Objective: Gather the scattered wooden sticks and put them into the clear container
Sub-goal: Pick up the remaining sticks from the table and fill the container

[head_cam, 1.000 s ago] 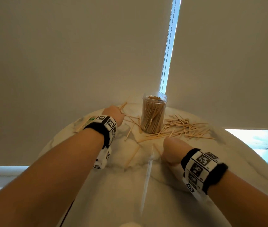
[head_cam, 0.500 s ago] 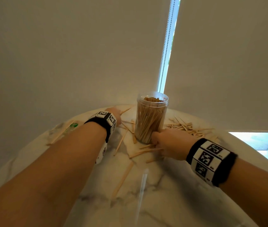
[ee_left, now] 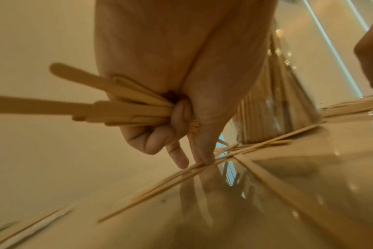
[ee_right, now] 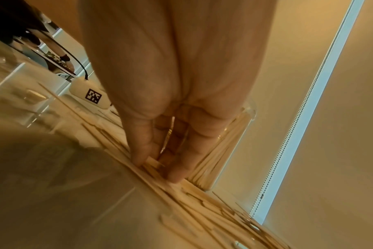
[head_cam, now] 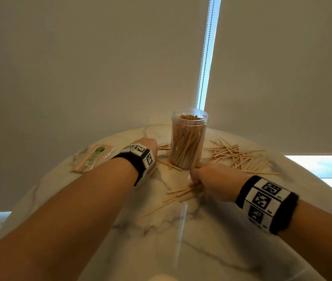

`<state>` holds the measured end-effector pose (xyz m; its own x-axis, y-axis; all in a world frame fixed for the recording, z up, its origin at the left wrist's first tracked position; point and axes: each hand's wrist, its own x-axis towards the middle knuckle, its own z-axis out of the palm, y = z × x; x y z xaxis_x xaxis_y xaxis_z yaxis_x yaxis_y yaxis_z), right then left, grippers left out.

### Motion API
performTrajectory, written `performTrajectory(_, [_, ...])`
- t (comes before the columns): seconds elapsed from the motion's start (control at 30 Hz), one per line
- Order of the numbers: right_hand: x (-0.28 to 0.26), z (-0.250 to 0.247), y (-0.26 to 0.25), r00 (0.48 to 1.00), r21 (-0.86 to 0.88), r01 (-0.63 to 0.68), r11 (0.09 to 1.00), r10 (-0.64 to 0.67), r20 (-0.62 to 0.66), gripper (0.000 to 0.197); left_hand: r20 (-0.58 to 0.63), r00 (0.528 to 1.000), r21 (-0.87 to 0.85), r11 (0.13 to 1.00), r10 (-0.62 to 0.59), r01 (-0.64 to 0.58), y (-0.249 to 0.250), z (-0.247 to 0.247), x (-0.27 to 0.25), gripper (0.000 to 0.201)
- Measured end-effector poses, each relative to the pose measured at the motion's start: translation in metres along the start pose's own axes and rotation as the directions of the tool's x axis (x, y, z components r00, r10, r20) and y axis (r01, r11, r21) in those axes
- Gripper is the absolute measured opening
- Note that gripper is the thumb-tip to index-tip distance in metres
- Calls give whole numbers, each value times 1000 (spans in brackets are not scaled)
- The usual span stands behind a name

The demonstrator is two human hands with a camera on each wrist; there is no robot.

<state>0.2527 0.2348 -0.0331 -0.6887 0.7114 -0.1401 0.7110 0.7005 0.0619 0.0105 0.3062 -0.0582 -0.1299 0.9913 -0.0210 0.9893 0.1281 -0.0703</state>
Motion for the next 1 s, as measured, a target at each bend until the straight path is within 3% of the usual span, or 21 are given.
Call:
performTrajectory(0.13, [-17, 3, -10, 999, 24, 24, 999, -23, -28, 18, -14, 999, 67, 997, 30, -29, -2, 2, -37, 17])
performTrajectory(0.27, [-39, 12, -24, 999, 48, 48, 998, -48, 8, 33, 32, 999, 24, 1000, 12, -13, 1, -2, -79, 24])
performTrajectory(0.43, [-58, 14, -33, 997, 41, 77, 996, -78, -1, 32, 82, 997, -52, 999, 18, -14, 16, -8, -129, 58])
performTrajectory(0.6, [-70, 7, -41, 996, -24, 92, 995, -92, -7, 22, 23, 1000, -6, 1000, 18, -18, 24, -8, -151, 26])
performTrajectory(0.87, [-82, 8, -50, 997, -126, 78, 989, -81, -17, 23, 194, 980, 116, 991, 42, -65, 11, -9, -182, 23])
performTrajectory(1.0, [-87, 13, -55, 996, -149, 56, 987, -66, -59, 28, 177, 984, 52, 998, 36, -46, 7, -6, -195, 30])
